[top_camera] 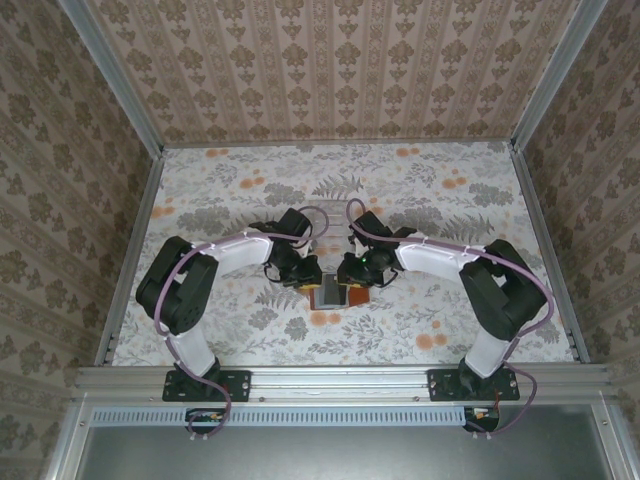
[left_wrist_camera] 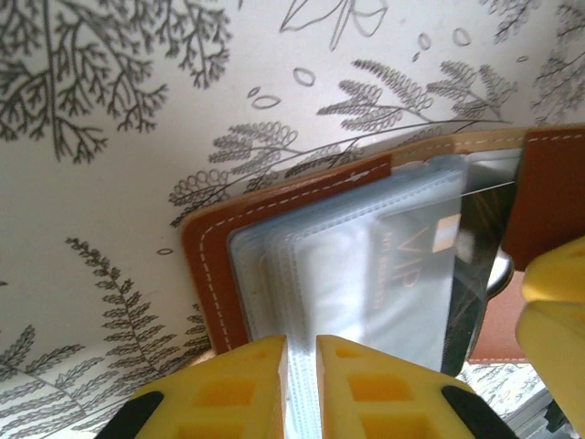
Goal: Take the credit cards out of the card holder
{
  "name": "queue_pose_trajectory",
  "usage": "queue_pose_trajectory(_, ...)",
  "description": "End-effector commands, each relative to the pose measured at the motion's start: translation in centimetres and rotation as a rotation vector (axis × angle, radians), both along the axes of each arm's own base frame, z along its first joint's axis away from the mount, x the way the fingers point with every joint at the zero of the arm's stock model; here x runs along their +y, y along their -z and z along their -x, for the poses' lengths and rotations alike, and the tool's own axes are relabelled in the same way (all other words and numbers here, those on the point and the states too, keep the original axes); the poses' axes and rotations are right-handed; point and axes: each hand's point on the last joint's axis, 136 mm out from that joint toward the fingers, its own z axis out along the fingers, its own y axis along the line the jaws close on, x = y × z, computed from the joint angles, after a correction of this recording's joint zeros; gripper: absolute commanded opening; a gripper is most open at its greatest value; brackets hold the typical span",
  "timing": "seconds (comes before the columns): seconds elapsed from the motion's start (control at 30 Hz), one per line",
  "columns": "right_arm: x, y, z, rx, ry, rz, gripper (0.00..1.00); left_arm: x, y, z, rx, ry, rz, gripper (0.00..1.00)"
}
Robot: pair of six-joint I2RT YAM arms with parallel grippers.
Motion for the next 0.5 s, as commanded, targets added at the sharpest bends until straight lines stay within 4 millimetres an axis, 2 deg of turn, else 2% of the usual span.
queue_pose_trajectory(0.0, -0.3, -1.5, -0.1, -0.035, -0.004, 0.005, 0.29, -0.7, -2.1, 0.0, -0.031, 0.017, 0.026, 0.17)
queue_pose_trajectory(0.2, -0.5, -0.7, 0.2, -0.012, 0.003, -0.014, 0.29, -2.1, -2.4, 0.3, -0.027, 0.039, 0.048, 0.15)
queue_pose_trajectory(0.47, -0.3, 1.0, 0.5, 0.030, 0.003, -0.043, 0.29, -1.1, 0.0, 0.7, 0.004, 0.047, -0.021, 0.12)
